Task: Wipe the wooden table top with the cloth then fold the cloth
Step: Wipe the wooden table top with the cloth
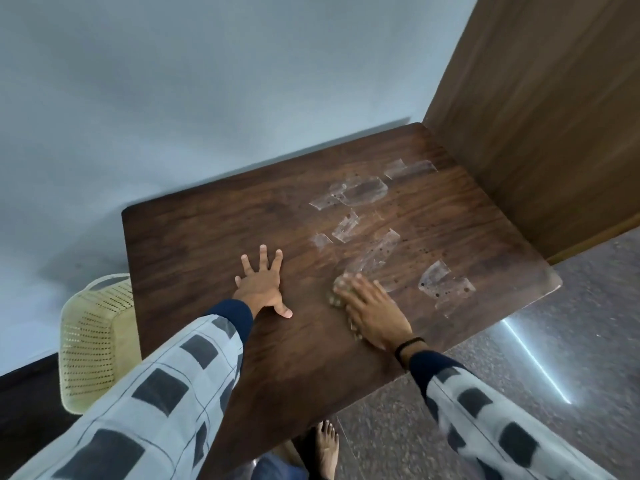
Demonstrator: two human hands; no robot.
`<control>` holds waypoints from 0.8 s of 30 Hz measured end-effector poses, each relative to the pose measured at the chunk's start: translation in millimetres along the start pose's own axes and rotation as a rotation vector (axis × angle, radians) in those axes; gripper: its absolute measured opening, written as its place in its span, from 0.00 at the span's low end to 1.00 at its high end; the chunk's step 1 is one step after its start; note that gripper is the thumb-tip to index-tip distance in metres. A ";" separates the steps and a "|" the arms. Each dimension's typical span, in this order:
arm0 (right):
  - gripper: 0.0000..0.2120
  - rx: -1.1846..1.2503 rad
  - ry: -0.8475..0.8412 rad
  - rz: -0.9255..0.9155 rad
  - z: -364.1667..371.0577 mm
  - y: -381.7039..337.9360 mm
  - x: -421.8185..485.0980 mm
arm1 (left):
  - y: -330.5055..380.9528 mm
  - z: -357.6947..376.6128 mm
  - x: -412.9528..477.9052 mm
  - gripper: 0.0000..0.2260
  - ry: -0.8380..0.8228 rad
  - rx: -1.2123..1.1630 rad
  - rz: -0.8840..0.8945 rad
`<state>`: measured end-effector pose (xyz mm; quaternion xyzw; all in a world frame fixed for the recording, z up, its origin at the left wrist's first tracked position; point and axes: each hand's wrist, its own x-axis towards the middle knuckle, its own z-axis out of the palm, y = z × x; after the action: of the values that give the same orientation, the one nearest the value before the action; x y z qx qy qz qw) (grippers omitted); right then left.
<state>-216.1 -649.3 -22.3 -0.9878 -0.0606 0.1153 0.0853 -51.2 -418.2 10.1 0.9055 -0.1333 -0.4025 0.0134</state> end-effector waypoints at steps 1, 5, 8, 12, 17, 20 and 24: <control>0.26 0.065 0.031 0.160 -2.8 -10.1 7.9 | -0.9 0.0 -0.6 0.68 0.001 0.003 0.002; 0.26 0.038 0.011 -0.063 21.1 -53.0 -1.0 | -0.9 -1.4 -1.0 0.68 0.007 0.019 0.012; 0.28 -0.069 -0.070 -0.329 8.8 -24.5 14.9 | -1.2 -1.4 -3.7 0.67 0.011 0.005 0.016; 0.25 0.121 0.080 0.245 -11.6 -20.8 61.6 | -3.9 -1.5 -5.3 0.67 0.029 -0.006 0.028; 0.25 0.024 0.016 -0.091 4.3 -38.0 58.5 | -0.5 -3.0 -4.6 0.67 0.006 0.004 0.023; 0.25 0.013 0.025 -0.091 -14.4 -10.4 90.5 | 0.2 -4.4 -5.2 0.67 -0.003 -0.002 0.022; 0.25 0.105 0.086 0.178 -24.6 -24.0 126.2 | 0.4 -7.9 -2.0 0.67 -0.040 -0.004 0.014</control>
<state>-90.7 -612.0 -21.7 -0.9875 0.0371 0.0831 0.1288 -46.8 -418.7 16.9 0.8962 -0.1392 -0.4209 0.0152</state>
